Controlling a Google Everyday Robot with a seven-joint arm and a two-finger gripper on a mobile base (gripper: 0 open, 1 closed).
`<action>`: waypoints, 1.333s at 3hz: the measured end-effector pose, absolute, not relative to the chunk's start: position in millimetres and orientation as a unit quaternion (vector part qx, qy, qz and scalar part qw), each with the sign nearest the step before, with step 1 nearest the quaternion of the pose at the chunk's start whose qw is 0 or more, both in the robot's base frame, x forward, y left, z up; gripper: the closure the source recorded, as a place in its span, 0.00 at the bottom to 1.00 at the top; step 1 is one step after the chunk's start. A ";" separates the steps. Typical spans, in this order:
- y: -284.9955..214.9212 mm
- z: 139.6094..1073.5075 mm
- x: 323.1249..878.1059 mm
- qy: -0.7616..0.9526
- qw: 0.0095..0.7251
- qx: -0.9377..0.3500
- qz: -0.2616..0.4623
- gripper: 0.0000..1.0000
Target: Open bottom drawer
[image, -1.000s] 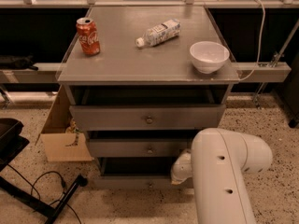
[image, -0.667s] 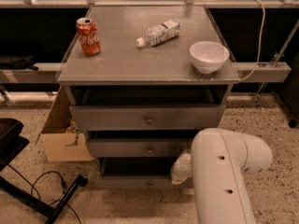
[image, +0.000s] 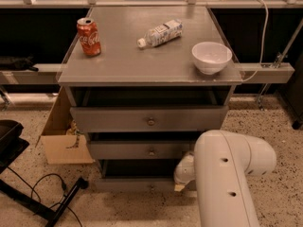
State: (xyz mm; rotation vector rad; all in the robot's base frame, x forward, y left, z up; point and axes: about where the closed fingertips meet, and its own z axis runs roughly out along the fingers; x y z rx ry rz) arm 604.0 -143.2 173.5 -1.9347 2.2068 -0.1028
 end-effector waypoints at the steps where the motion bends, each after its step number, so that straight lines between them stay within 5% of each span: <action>1: -143.2 173.5 604.0 0.748 0.102 -0.655 -0.035 0.00; 2: -143.2 173.5 604.0 0.748 0.102 -0.655 -0.035 0.00; 4: -142.3 168.3 591.2 0.750 0.087 -0.655 -0.029 0.42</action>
Offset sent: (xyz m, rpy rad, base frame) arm 0.0000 0.0000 0.0000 0.0000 0.0000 0.0000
